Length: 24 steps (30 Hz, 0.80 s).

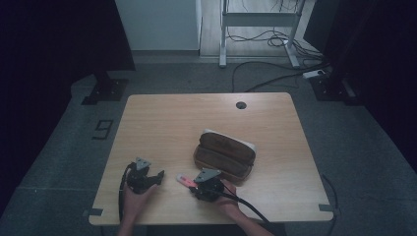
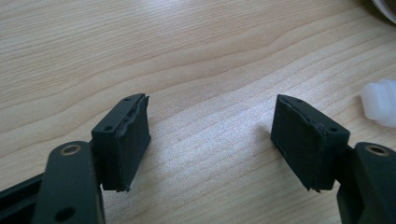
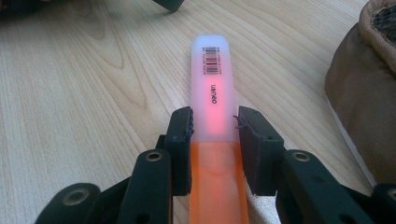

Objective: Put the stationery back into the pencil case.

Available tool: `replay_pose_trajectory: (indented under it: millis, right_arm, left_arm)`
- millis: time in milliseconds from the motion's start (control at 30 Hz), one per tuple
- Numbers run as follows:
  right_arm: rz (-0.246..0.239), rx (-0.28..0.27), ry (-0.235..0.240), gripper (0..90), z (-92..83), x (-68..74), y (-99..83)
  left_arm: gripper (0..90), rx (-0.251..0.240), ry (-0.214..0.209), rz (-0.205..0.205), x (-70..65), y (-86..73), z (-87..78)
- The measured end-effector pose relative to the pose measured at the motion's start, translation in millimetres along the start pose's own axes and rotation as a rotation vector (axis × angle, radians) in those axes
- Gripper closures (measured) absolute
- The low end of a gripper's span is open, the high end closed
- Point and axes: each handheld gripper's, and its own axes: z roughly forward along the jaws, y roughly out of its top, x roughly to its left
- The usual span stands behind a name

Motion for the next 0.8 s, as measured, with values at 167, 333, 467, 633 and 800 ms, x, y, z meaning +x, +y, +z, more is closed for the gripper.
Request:
replay_pose_trajectory:
  millis: [167,333,467,633,800]
  right_arm:
    - [-0.005,-0.007,0.01,65.7,-3.4,-0.2,1.2]
    - [0.0,-0.043,0.011,65.7,-12.5,-3.0,4.8]
    - [-0.002,-0.069,0.012,65.7,-21.7,-5.7,8.4]
    - [0.001,-0.099,0.007,65.7,-33.4,-11.4,12.1]
    - [0.017,-0.124,0.008,65.8,-44.4,-20.9,14.5]
  left_arm:
    - [27.6,0.0,0.0,0.0,0.0,0.0,0.0]
    - [27.6,0.0,0.0,0.0,0.0,0.0,0.0]
    - [27.6,0.0,0.0,-0.001,0.0,0.0,0.0]
    - [27.6,0.0,0.0,-0.001,0.0,0.0,0.0]
    - [27.6,0.0,0.0,-0.001,0.0,0.0,0.0]
